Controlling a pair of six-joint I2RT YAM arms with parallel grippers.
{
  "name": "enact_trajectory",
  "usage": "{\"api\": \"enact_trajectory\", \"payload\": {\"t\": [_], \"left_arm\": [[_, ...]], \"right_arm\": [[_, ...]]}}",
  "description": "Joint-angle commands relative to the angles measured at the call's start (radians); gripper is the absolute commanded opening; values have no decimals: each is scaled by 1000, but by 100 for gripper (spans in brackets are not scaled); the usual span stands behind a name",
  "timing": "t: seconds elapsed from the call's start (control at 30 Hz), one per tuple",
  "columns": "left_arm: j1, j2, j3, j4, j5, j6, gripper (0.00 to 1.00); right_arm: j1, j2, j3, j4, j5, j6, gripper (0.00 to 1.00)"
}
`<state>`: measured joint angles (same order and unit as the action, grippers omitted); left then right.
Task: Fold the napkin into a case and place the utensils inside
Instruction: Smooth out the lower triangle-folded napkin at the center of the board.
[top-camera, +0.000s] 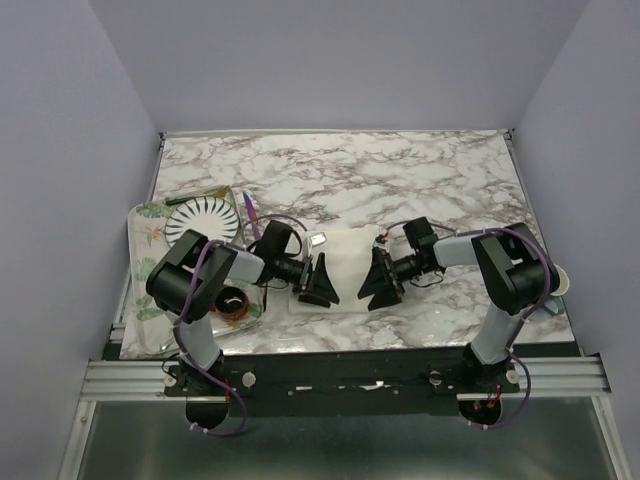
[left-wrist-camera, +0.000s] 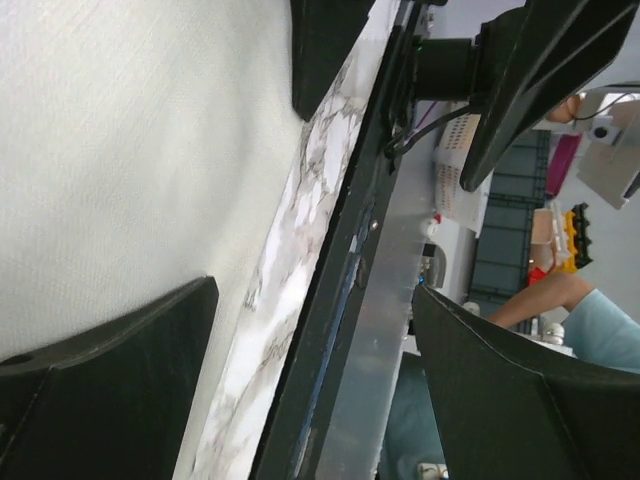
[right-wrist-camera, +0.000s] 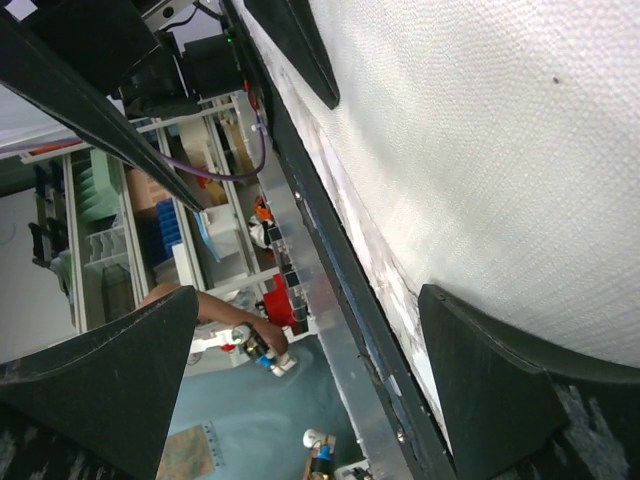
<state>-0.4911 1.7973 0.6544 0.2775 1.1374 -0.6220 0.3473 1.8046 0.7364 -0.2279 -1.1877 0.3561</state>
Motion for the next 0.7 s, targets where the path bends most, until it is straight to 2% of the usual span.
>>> {"api": "enact_trajectory", "payload": {"t": [0.0, 0.03, 0.07, 0.1, 0.17, 0.23, 0.4, 0.53, 0.6, 0.67], "left_arm": [[14, -127, 27, -272, -51, 306, 95], [13, -153, 40, -349, -38, 362, 95], [13, -188, 60, -492, -30, 416, 95], [14, -199, 68, -558, -25, 517, 95], [20, -210, 64, -627, -1, 530, 95], [20, -205, 51, -589, -31, 495, 95], [25, -59, 48, -581, -7, 496, 93], [57, 32, 39, -500, -36, 429, 93], [83, 85, 54, -511, -51, 436, 91], [106, 74, 71, -553, -51, 464, 91]], "right_arm": [[-19, 12, -8, -91, 92, -52, 100], [-19, 3, -9, -91, 99, -45, 100], [-19, -7, -14, -91, 100, -42, 100], [-19, -16, -14, -91, 100, -40, 100], [-19, -16, -14, -91, 109, -36, 100], [-19, -7, -9, -94, 123, -34, 100], [-24, 9, -3, -126, 174, -43, 100], [-33, 27, -8, -131, 195, -45, 100], [-36, 36, -5, -139, 197, -55, 100], [-39, 27, 6, -148, 185, -75, 100]]}}
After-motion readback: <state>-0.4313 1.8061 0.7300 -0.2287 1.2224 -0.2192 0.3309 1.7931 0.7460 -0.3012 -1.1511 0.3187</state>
